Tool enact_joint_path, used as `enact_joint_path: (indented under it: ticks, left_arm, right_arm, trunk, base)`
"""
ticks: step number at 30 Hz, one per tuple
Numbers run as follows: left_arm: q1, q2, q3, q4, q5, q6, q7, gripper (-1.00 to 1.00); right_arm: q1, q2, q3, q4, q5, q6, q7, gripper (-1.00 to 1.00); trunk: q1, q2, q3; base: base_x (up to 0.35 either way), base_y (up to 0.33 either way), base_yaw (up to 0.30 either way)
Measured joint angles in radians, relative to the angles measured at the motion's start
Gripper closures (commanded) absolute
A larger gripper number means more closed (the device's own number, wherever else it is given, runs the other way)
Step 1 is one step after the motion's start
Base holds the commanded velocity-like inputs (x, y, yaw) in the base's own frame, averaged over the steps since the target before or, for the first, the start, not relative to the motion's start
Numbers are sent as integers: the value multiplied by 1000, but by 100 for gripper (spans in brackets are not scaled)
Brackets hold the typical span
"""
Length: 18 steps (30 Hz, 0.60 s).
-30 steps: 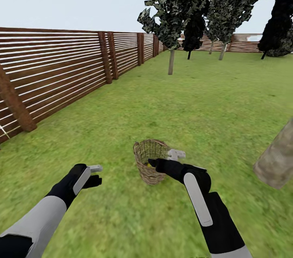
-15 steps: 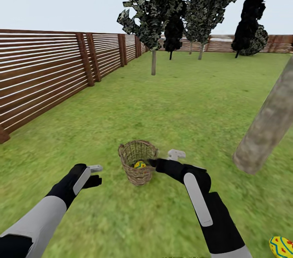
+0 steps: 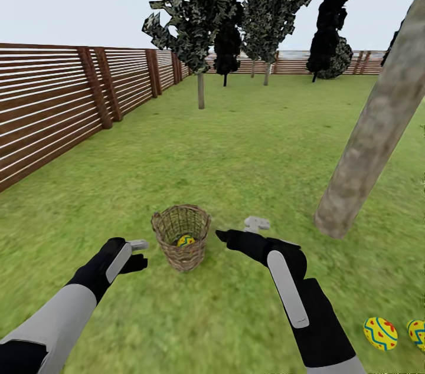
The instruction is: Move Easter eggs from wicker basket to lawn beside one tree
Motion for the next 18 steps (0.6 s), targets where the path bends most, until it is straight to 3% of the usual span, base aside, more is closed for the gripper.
enact_joint_path:
  ticks: [11,18]
  left_arm:
    - [0,0,0,2,0,0,0,-100]
    - [0,0,-1,5,-1,0,1,-100]
  right_arm:
    - [0,0,-1,0,-2,0,0,-100]
    - [0,0,-1,0,-3,0,0,-100]
  trunk:
    - [0,0,0]
    - [0,0,0]
  base:
    - [10,0,-8]
    - [203,62,-100]
